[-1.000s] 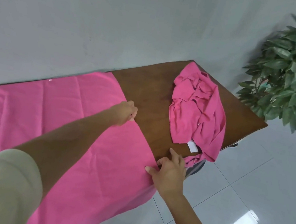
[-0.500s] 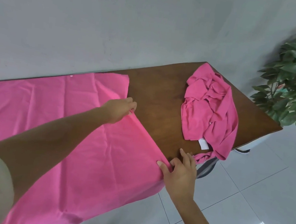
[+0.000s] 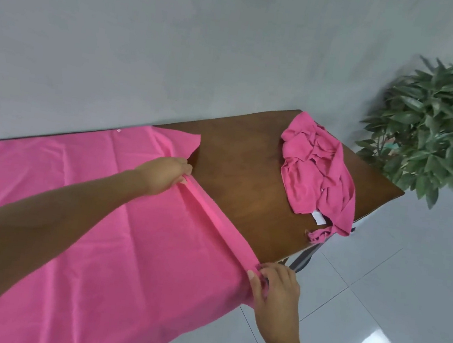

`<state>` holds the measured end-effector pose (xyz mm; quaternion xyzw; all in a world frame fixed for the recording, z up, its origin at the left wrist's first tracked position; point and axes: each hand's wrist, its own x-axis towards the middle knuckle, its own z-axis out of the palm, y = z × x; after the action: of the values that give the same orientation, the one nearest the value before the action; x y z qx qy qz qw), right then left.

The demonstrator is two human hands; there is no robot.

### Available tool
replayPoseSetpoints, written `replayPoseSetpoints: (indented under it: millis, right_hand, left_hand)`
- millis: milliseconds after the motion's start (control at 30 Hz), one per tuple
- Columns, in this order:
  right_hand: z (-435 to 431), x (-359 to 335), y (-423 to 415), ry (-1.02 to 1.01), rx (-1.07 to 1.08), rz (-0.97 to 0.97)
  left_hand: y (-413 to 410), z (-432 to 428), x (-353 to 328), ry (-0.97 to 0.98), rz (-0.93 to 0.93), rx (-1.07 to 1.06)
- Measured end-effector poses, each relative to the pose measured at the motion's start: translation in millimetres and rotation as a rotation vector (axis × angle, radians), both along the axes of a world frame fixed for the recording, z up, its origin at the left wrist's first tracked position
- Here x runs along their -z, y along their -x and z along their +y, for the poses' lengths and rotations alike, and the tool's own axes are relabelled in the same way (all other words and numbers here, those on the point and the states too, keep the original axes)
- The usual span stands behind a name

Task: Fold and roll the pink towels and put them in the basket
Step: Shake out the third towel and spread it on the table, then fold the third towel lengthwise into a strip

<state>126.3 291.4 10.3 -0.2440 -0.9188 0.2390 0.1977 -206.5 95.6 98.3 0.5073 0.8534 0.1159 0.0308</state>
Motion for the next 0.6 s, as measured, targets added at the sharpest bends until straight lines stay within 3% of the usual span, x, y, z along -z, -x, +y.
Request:
replayPoseSetpoints:
  millis: [267,600]
  right_hand:
    - [-93,0,-29,0.118,0.104,-0.073]
    - [-159,5,-57,0.045,0.125,-0.041]
  left_hand:
    - [0,-79,23,0.010,-0.029,0.002]
    - [-20,-151,23,-0.080,-0.074,-0.054]
